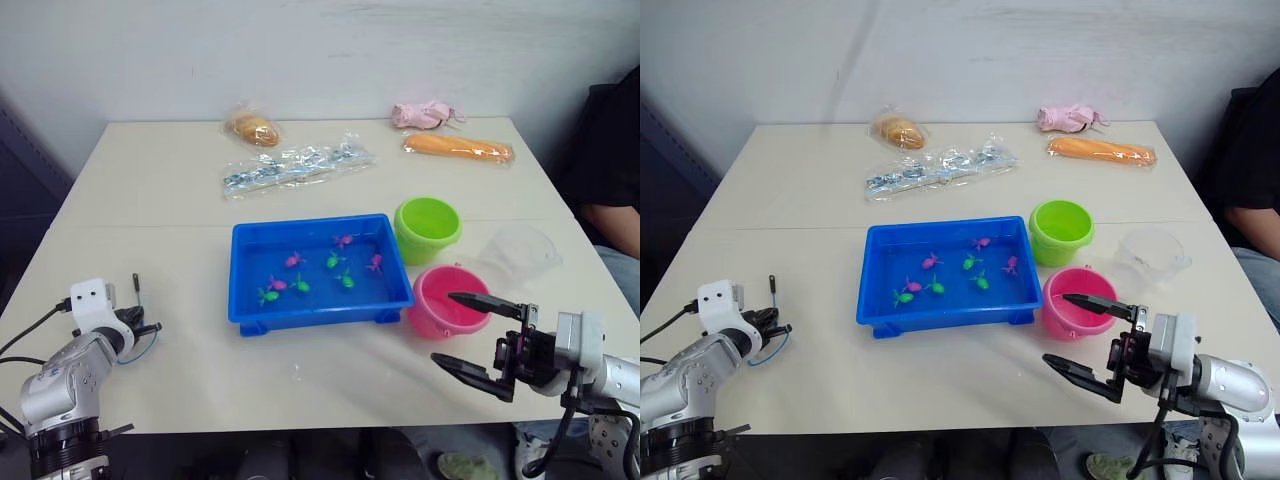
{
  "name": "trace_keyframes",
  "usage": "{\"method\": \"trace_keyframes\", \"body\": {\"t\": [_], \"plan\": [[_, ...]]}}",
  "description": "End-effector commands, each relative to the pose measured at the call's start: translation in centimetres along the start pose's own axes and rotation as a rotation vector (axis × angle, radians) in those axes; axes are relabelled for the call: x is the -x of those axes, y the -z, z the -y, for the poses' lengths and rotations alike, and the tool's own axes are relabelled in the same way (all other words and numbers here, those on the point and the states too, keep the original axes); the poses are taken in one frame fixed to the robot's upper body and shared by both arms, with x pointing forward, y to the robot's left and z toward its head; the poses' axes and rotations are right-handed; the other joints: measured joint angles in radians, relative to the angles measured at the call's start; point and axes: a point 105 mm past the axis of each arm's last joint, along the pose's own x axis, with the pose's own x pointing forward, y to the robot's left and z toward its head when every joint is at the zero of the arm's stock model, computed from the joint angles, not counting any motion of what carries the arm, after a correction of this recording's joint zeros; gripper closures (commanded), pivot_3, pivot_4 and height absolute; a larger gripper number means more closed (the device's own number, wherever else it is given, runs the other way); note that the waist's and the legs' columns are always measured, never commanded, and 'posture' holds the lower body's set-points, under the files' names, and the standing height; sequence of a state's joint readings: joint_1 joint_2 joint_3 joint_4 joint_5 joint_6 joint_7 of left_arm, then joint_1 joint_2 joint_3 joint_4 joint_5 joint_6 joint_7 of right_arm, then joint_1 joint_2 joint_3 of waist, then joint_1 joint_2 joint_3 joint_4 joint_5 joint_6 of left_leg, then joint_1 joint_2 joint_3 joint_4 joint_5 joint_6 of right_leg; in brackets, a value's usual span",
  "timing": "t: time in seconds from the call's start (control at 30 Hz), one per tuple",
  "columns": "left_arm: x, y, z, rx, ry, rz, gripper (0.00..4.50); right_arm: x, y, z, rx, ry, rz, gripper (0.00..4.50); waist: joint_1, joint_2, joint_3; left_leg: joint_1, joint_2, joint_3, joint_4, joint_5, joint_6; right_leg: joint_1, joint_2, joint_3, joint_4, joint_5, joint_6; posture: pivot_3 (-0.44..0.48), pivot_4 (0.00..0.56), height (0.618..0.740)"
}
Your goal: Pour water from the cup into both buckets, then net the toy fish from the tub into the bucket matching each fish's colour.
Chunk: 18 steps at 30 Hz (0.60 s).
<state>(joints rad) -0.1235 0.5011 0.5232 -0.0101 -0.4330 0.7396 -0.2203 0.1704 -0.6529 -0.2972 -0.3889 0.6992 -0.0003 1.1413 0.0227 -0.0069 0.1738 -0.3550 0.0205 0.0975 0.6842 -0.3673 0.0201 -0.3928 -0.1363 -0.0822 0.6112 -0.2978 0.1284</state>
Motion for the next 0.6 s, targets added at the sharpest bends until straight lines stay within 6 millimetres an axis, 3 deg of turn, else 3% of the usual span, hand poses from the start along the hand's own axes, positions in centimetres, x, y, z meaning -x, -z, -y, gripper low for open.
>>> {"method": "trace_keyframes", "body": {"t": [0.03,0.2,0.3,0.47,0.6], "plan": [[2.3,-5.8,1.8,-0.164,0.169,0.218,4.44,-0.5,-2.1,0.6,0.023,0.003,0.015,0.0,-0.001,-0.002,0.0,0.0,0.0,0.0,0.0,0.0,0.0,0.0,0.0,0.0,0.0,0.0,0.0,0.0,0.15,0.74],[6.1,-8.8,6.6,-0.408,0.597,0.312,4.44,-2.3,-2.7,1.4,-0.002,-0.021,-0.069,0.0,-0.006,0.0,0.001,0.0,0.002,-0.001,0.0,-0.001,-0.002,-0.001,-0.005,-0.002,-0.003,-0.001,-0.002,0.0,0.15,0.74],[8.7,-8.3,10.3,-0.681,0.983,0.263,4.44,-4.2,-2.8,1.6,-0.035,-0.074,-0.157,0.0,-0.017,0.001,0.001,-0.001,0.002,0.0,0.0,-0.001,-0.002,-0.002,-0.006,-0.004,-0.004,-0.002,-0.004,0.0,0.15,0.74],[9.2,-6.0,14.3,-0.977,1.325,0.069,4.44,-7.5,-3.1,1.1,-0.1,-0.175,-0.306,0.0,-0.022,0.006,0.004,-0.002,0.002,-0.001,0.0,-0.001,-0.002,-0.003,-0.006,-0.007,-0.003,-0.003,-0.006,0.0,0.15,0.74],[9.0,-5.7,18.1,-1.053,1.471,0.015,4.44,-9.1,-3.1,0.2,-0.133,-0.235,-0.381,0.0,-0.023,0.005,0.004,-0.008,0.002,-0.002,0.001,0.0,-0.001,-0.005,0.002,-0.009,0.0,-0.002,-0.005,0.0,0.15,0.74]]}}
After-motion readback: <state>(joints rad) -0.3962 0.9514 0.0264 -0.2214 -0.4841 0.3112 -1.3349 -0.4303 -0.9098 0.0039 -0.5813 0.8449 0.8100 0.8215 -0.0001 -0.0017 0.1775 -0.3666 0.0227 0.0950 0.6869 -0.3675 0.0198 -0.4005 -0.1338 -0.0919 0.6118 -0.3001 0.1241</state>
